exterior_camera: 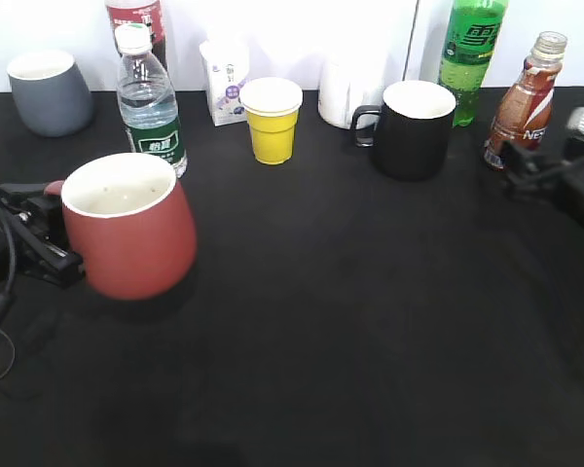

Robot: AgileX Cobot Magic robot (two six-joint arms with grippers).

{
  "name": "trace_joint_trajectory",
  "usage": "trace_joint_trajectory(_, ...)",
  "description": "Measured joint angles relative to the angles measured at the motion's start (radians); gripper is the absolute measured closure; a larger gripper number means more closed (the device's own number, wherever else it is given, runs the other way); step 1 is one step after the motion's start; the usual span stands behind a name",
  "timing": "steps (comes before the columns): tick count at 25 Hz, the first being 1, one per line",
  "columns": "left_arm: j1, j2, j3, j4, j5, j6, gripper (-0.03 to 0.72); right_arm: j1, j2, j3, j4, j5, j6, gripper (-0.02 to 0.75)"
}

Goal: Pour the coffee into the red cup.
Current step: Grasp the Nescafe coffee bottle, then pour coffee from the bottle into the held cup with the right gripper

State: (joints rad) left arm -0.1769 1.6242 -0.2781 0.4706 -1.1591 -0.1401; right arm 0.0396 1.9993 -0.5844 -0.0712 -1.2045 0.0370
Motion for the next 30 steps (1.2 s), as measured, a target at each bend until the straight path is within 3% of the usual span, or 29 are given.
trace_joint_trajectory(12,0.0,0.0,0.0,0.0,0.0,0.0,0.607,0.0,0.232,-0.351,-0.003,0.072,0.02,0.09)
trace_joint_trajectory(16,0.0,0.001,0.0,0.0,0.0,0.0,0.607,0.0,0.248,-0.36,-0.014,0.076,0.026,0.2)
trace_joint_trajectory(25,0.0,0.001,0.0,0.002,0.0,0.0,0.608,0.0,0.247,-0.358,-0.015,0.07,0.026,0.203)
trace_joint_trajectory(30,0.0,0.001,0.0,0.013,0.0,0.0,0.608,0.0,0.054,-0.164,-0.014,0.039,0.002,0.204)
